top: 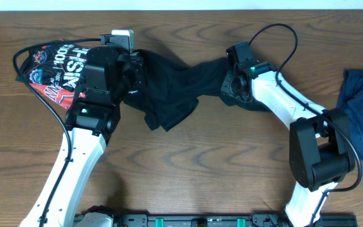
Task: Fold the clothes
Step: 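Hold the shirt by both grippers and lift it taut across the table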
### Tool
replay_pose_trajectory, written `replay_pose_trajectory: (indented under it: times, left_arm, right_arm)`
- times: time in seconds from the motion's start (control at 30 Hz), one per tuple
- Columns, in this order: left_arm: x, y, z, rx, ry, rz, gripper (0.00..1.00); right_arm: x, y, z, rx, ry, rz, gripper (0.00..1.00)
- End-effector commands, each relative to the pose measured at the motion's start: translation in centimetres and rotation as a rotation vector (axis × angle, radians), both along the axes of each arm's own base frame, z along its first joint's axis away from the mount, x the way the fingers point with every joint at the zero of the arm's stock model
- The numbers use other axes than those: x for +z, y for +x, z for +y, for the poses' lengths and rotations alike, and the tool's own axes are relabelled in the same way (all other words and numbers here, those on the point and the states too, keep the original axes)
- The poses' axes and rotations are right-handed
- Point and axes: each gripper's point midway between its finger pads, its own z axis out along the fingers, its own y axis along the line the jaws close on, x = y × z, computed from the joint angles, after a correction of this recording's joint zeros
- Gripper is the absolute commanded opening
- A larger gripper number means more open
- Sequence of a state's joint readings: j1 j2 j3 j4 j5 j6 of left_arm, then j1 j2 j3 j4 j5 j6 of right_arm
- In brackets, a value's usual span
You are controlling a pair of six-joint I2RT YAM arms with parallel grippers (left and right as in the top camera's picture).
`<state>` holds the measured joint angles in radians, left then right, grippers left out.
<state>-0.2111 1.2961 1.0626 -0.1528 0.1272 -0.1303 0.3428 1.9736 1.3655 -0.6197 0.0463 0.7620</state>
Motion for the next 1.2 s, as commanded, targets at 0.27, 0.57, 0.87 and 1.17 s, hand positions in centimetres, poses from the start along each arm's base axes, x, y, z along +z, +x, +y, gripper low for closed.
replay_pose_trajectory:
  times: [0.27,0.57,0.87,1.17]
  left_arm:
    - [1.1,0.2,0.3,0.011,0.001,-0.021,0.06]
    - [1.2,0.2,0.3,0.012,0.000,-0.027,0.06]
    - [6.5,-1.0,0.6,0.032,-0.074,-0.140,0.06]
    - [13.5,-4.7,5.5,0.191,-0.315,-0.280,0.06]
  right_arm:
    - [-2.2,-0.2,0.3,-0.035,0.000,0.034,0.03]
    - [1.6,0.9,-1.2,0.070,-0.070,-0.028,0.01]
    - [16.6,1.9,-9.5,0.137,-0.224,-0.204,0.01]
    - [26.9,-1.3,-18.7,0.005,-0.307,-0.386,0.01]
